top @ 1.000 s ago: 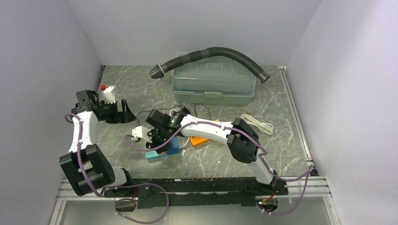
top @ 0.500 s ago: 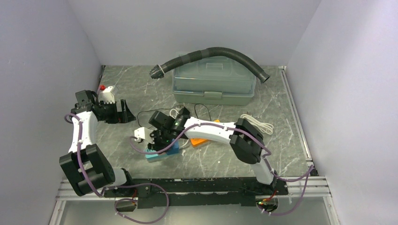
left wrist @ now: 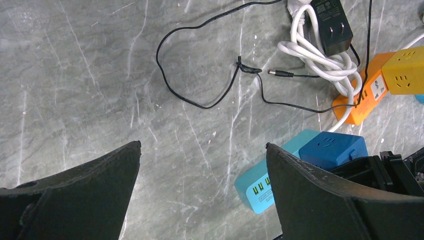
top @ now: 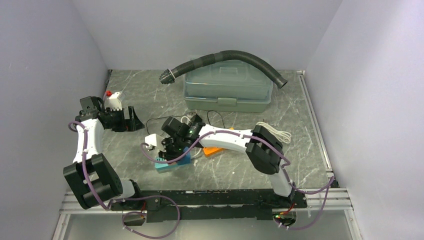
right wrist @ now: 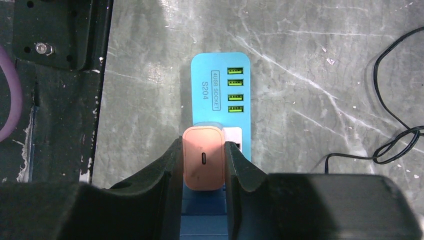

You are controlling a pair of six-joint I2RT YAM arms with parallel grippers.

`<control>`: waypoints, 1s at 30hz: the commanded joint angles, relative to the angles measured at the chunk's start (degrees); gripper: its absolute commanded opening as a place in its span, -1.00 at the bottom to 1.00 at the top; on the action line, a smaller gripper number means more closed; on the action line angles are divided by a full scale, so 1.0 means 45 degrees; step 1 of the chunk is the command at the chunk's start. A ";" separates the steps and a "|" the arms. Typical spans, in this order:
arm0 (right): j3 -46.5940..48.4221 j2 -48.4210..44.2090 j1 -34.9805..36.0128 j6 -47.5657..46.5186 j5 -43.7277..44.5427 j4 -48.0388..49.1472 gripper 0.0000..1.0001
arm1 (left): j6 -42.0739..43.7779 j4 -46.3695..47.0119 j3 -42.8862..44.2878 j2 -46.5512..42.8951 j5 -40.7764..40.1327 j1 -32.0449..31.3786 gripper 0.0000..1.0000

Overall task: Insert the plug
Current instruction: Insert the plug into the socket.

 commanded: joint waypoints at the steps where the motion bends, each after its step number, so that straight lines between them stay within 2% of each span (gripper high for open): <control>1: 0.0136 0.1030 -0.0101 0.0016 0.0319 -0.1003 -0.55 | 0.0043 0.0145 0.0450 -0.0160 0.0174 0.0109 0.99; 3: 0.0313 0.0753 -0.0112 0.0100 0.0442 -0.1064 -0.27 | 0.0099 0.0115 0.0436 -0.0168 0.0175 0.0107 0.99; 7: 0.0597 0.0129 -0.0103 0.0204 0.0552 -0.0742 0.08 | 0.0193 0.0047 0.0434 -0.0211 0.0247 0.0141 0.99; 17: 0.2924 0.0305 -0.0063 0.0204 0.0303 -0.1919 0.20 | 0.0255 -0.0070 0.0354 -0.0470 0.0460 0.0223 0.99; 19: 0.3420 0.0292 -0.0081 0.0107 0.0181 -0.2327 0.06 | 0.0293 -0.0137 0.0367 -0.0461 0.0470 0.0221 0.99; 21: 0.3580 0.0160 -0.0101 0.0030 0.0139 -0.2560 -0.17 | 0.0346 -0.0187 0.0405 -0.0456 0.0465 0.0260 0.99; 25: 0.3107 -0.0115 -0.0102 0.0024 0.0295 -0.2548 -0.92 | 0.0384 -0.0125 0.0326 -0.0537 0.0482 0.0352 0.99; 26: 0.2976 -0.0137 -0.0104 0.0040 0.0302 -0.2531 -1.00 | 0.0369 -0.0117 0.0319 -0.0539 0.0494 0.0377 0.99; 30: 0.2819 0.0009 -0.0084 0.0114 0.0484 -0.2890 -1.00 | 0.0379 -0.0168 0.0366 -0.0460 0.0532 0.0429 0.99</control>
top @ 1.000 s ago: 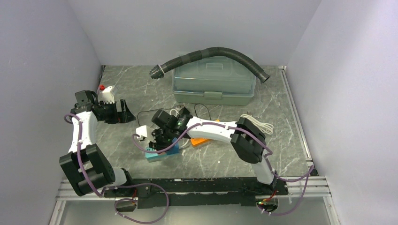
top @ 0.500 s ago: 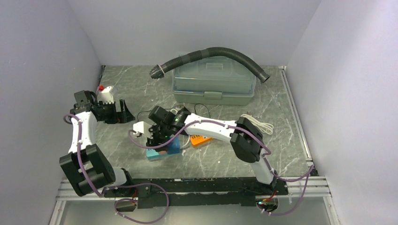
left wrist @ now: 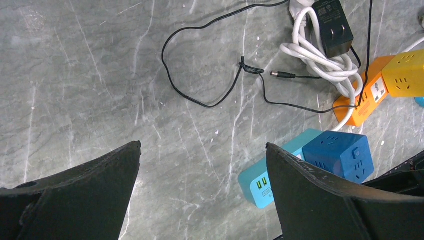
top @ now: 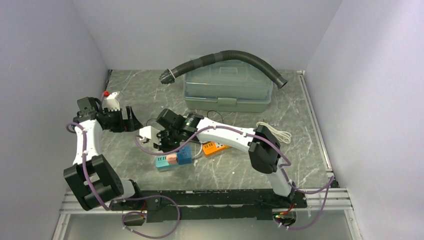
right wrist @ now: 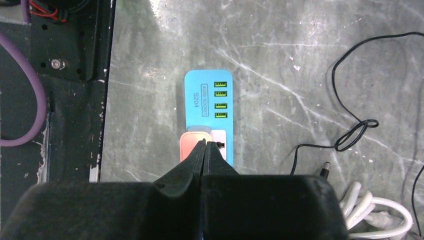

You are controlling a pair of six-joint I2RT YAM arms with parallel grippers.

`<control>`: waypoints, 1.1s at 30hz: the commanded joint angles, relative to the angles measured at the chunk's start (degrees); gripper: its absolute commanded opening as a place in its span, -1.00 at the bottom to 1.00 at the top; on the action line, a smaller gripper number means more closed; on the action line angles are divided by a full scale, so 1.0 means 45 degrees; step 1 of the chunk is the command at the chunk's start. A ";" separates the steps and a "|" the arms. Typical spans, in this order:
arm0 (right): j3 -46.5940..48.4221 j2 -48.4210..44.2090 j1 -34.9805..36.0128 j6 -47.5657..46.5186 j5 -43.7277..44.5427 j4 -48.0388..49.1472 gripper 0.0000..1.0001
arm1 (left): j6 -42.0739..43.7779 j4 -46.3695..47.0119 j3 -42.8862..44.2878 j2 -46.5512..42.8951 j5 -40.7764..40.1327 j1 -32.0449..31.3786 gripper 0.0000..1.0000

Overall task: Insert the plug
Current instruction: Insert the plug into the socket, then press the plug into the socket.

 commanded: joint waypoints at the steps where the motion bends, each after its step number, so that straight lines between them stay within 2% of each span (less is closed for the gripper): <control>1: -0.0153 -0.0293 -0.0012 0.0035 0.0259 -0.0487 -1.00 | 0.0269 -0.0048 0.0375 -0.0305 0.0399 0.0131 0.99; 14: 0.0793 0.0607 0.0098 0.0142 0.1272 -0.1971 -1.00 | 0.0046 -0.0030 0.0608 0.0019 0.0092 0.0349 0.99; 33: 0.2060 0.1407 0.0390 -0.0058 0.1563 -0.3324 -1.00 | 0.0217 -0.0077 0.0824 0.0336 -0.0003 0.0726 0.99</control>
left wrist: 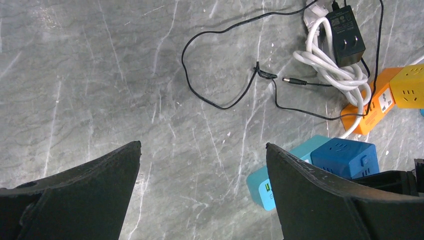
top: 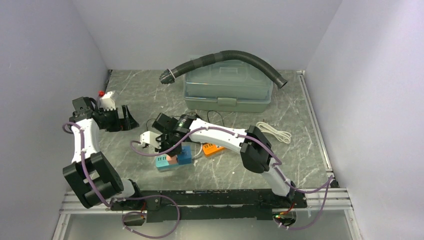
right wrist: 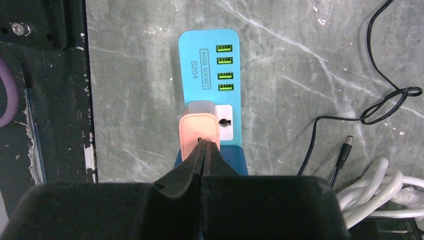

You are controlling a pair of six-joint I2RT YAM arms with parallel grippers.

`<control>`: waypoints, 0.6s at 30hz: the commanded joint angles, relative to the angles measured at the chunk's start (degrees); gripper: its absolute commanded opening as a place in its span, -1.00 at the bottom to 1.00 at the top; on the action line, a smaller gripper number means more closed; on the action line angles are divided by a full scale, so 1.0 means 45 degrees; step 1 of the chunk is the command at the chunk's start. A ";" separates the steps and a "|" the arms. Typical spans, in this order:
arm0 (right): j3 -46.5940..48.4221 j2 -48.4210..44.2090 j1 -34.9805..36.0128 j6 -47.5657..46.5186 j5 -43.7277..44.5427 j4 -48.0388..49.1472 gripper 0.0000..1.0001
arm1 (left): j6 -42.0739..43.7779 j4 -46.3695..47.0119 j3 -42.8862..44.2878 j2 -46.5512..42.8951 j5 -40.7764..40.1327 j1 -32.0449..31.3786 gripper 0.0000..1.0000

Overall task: Insert the plug
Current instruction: Press the plug into the socket.

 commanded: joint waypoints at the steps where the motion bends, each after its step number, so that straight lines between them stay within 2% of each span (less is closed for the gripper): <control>1: 0.0481 0.0089 0.0094 -0.0054 0.0226 -0.0649 -1.00 | 0.0190 -0.0043 0.0532 0.0060 0.0119 0.0128 0.99; 18: 0.0042 0.0497 0.0082 -0.0049 -0.0225 -0.1527 -1.00 | 0.0231 -0.0055 0.0698 0.0062 0.0065 0.0329 0.99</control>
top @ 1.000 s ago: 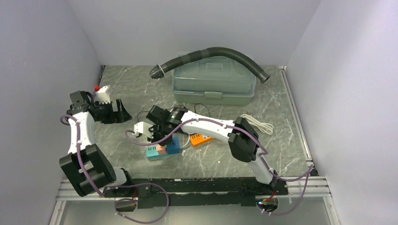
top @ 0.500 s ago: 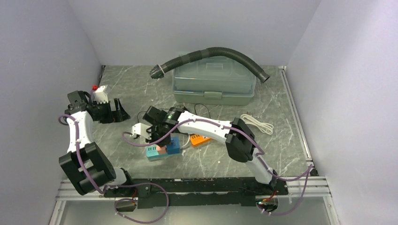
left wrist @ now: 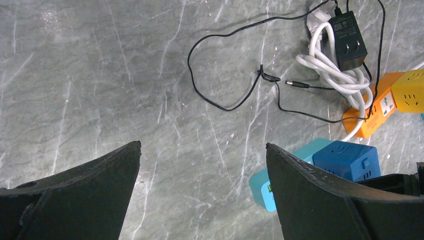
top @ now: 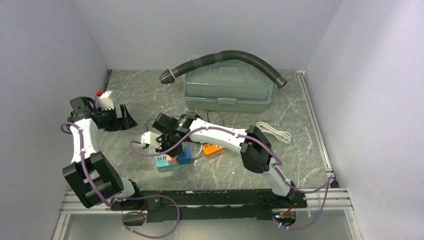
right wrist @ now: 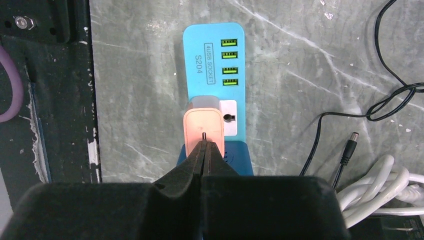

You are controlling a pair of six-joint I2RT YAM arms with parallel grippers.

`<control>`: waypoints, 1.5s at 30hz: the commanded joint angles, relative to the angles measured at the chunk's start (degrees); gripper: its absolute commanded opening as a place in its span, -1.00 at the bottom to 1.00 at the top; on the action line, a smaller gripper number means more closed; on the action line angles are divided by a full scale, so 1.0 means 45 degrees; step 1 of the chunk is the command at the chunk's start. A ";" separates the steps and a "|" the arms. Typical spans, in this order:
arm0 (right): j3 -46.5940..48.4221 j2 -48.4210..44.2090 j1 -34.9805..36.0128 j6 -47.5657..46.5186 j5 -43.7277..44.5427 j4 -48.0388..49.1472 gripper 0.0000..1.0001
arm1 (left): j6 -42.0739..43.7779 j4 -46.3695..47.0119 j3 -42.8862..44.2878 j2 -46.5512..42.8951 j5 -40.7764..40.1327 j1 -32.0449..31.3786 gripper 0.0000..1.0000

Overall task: Insert the plug
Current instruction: Press the plug into the socket.

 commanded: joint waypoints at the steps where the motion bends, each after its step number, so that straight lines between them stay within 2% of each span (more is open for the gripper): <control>1: -0.0071 0.0511 0.0059 -0.0006 -0.0247 -0.1258 -1.00 | 0.0264 -0.0038 0.0535 0.0016 0.0049 0.0114 0.99; 23: -0.1992 0.0389 0.0145 0.0517 -0.0951 -0.0218 -1.00 | 0.0438 -0.0043 0.0617 0.0041 0.0092 0.0554 0.99; 29: -0.1606 0.0343 -0.0016 0.0650 -0.0709 -0.0164 -1.00 | 0.0446 -0.0162 0.0678 0.0029 0.0277 0.0618 0.99; 32: -0.0741 0.0013 -0.0202 0.0953 -0.0550 0.0230 -0.74 | 0.0570 -0.0368 0.0862 0.0030 0.0427 0.0623 0.99; 34: -0.0080 -0.0307 -0.0392 0.1229 -0.0641 0.0620 -0.42 | 0.0647 -0.0525 0.1013 0.0091 0.0548 0.0629 0.99; 36: 0.0664 -0.0601 -0.0553 0.1508 -0.0755 0.0961 -0.20 | 0.0646 -0.0725 0.1234 0.0190 0.0670 0.0642 0.99; 41: 0.2720 -0.0787 -0.0818 0.2122 -0.1077 0.0911 0.01 | 0.0730 -0.1212 0.1833 0.0394 0.1046 0.0643 0.99; 45: 0.1706 -0.2117 -0.1482 0.3289 -0.0195 0.2339 0.13 | 0.0913 -0.1514 0.2125 0.0409 0.1239 0.0630 0.99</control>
